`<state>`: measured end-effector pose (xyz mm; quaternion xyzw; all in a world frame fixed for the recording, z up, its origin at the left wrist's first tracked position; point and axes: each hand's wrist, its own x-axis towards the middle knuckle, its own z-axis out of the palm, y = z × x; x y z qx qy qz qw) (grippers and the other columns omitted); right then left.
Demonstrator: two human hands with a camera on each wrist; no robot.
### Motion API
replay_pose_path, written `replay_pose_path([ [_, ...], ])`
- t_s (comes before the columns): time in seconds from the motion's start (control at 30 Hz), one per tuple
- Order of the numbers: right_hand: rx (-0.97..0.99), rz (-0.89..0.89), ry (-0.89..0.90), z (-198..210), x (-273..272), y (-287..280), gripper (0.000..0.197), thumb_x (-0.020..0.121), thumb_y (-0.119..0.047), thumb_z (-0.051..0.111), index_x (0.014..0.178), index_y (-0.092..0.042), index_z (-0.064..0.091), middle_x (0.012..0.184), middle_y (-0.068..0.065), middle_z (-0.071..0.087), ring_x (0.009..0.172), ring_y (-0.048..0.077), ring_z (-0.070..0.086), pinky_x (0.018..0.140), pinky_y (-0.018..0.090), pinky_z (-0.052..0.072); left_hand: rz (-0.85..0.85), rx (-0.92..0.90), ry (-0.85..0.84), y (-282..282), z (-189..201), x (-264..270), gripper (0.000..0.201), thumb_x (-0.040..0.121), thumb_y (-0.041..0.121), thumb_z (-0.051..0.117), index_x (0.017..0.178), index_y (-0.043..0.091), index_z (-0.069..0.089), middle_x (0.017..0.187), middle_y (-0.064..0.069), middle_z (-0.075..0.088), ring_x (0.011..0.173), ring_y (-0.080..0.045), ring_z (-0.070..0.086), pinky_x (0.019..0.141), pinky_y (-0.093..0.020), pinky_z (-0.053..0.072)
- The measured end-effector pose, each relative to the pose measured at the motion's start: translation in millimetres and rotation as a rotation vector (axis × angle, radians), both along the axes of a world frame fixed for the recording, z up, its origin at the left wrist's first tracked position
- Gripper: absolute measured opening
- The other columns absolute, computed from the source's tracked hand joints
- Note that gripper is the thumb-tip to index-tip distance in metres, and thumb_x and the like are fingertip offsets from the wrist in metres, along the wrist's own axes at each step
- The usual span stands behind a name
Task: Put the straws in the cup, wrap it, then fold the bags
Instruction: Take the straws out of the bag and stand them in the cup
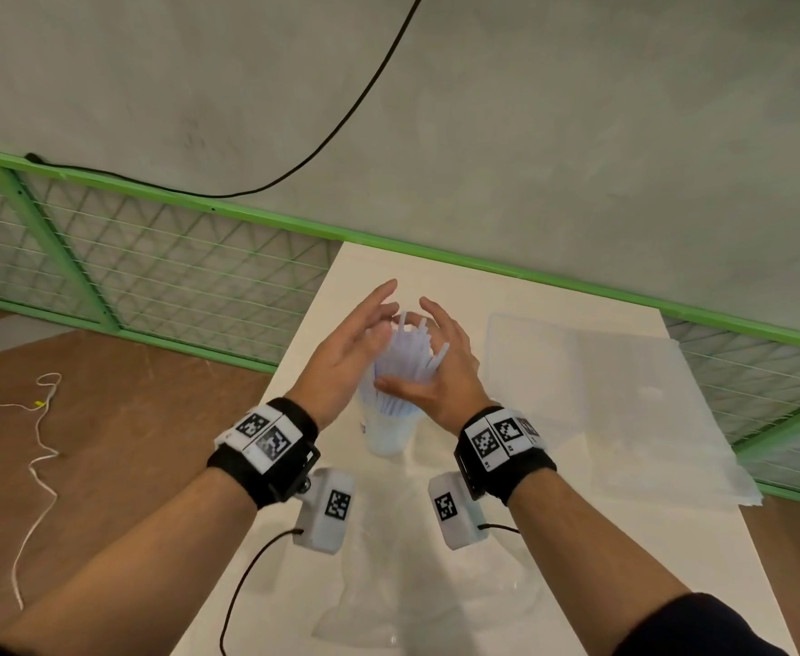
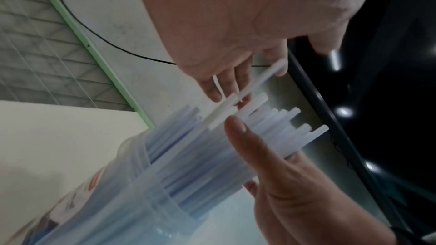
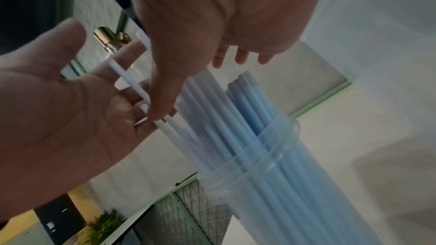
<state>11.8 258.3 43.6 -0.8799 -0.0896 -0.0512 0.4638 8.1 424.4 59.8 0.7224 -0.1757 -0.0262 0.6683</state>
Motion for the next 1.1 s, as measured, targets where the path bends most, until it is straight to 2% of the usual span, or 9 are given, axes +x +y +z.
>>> replay_pose_path([
  [0.13,0.142,0.057,-0.104,4,-14,-6,0.090,0.072,-0.039,0.084,0.144,-0.037,0.030,0.152,-0.017,0.031,0.140,0.004,0.030,0.115,0.038,0.031,0.016,0.034,-0.080,-6,-8,-16,0.049,0.098,0.018,0.055,0.142,0.033,0.043,0.141,0.012,0.051,0.131,-0.001,0.045,0.109,-0.020,0.036],
  [0.27,0.135,0.054,-0.116,3,-26,-4,0.069,0.090,-0.030,0.069,0.145,-0.033,0.028,0.147,-0.020,0.038,0.133,-0.009,0.036,0.108,0.012,0.030,0.098,0.049,-0.089,-10,-18,-14,0.038,0.100,0.014,0.049,0.136,0.025,0.053,0.137,0.012,0.056,0.128,0.002,0.048,0.109,-0.022,0.038],
  [0.43,0.201,-0.058,-0.121,-2,-24,-1,0.065,0.095,-0.020,0.061,0.146,-0.039,0.025,0.138,-0.013,0.050,0.118,-0.006,0.053,0.099,0.018,0.044,0.137,0.222,-0.175,-12,-28,-5,0.036,0.099,0.008,0.049,0.132,0.020,0.059,0.132,0.008,0.060,0.121,0.002,0.053,0.103,-0.012,0.039],
  [0.57,0.174,-0.091,-0.230,-3,-20,1,0.080,0.092,-0.016,0.067,0.138,-0.059,0.017,0.147,-0.025,0.032,0.130,-0.012,0.037,0.102,0.029,0.046,0.187,0.388,-0.297,-8,-43,-5,0.034,0.097,0.008,0.049,0.126,0.022,0.063,0.119,0.005,0.067,0.105,-0.005,0.061,0.095,-0.010,0.042],
  [0.63,0.145,-0.088,-0.234,-2,-18,1,0.079,0.091,-0.015,0.067,0.138,-0.056,0.018,0.149,-0.026,0.027,0.135,-0.007,0.033,0.104,0.025,0.044,0.182,0.450,-0.333,-7,-50,-6,0.032,0.096,0.014,0.046,0.119,0.027,0.063,0.115,0.002,0.069,0.102,-0.015,0.064,0.099,-0.005,0.035],
  [0.8,-0.045,-0.019,-0.149,-14,-17,1,0.058,0.098,-0.008,0.052,0.150,-0.025,0.030,0.153,-0.005,0.037,0.134,0.000,0.034,0.102,-0.002,0.020,0.122,0.690,-0.392,-6,-54,-4,0.040,0.098,0.020,0.033,0.124,0.014,0.062,0.137,0.002,0.057,0.138,-0.019,0.039,0.116,-0.016,0.004],
  [0.9,-0.056,-0.003,-0.051,-22,-22,2,0.052,0.103,-0.015,0.044,0.151,-0.029,0.029,0.154,-0.006,0.036,0.138,0.007,0.036,0.107,0.005,0.022,0.165,0.688,-0.360,-5,-50,-10,0.048,0.099,0.026,0.029,0.140,0.011,0.048,0.148,-0.002,0.044,0.143,-0.010,0.025,0.115,-0.012,-0.004],
  [1.0,-0.068,0.003,-0.043,-24,-24,2,0.049,0.104,-0.018,0.041,0.150,-0.032,0.030,0.154,-0.008,0.037,0.137,0.007,0.037,0.111,0.016,0.027,0.193,0.491,-0.206,-8,-39,-22,0.050,0.102,0.029,0.038,0.150,0.024,0.025,0.150,0.015,0.030,0.136,0.007,0.019,0.114,-0.011,0.007],
  [1.1,-0.087,0.057,-0.126,-30,-24,3,0.041,0.105,-0.028,0.040,0.144,-0.039,0.040,0.148,-0.016,0.043,0.126,-0.011,0.042,0.102,0.003,0.029,0.162,0.368,-0.227,-12,-31,-29,0.054,0.101,0.023,0.047,0.149,0.035,0.025,0.149,0.017,0.036,0.133,0.009,0.034,0.108,-0.006,0.024],
])
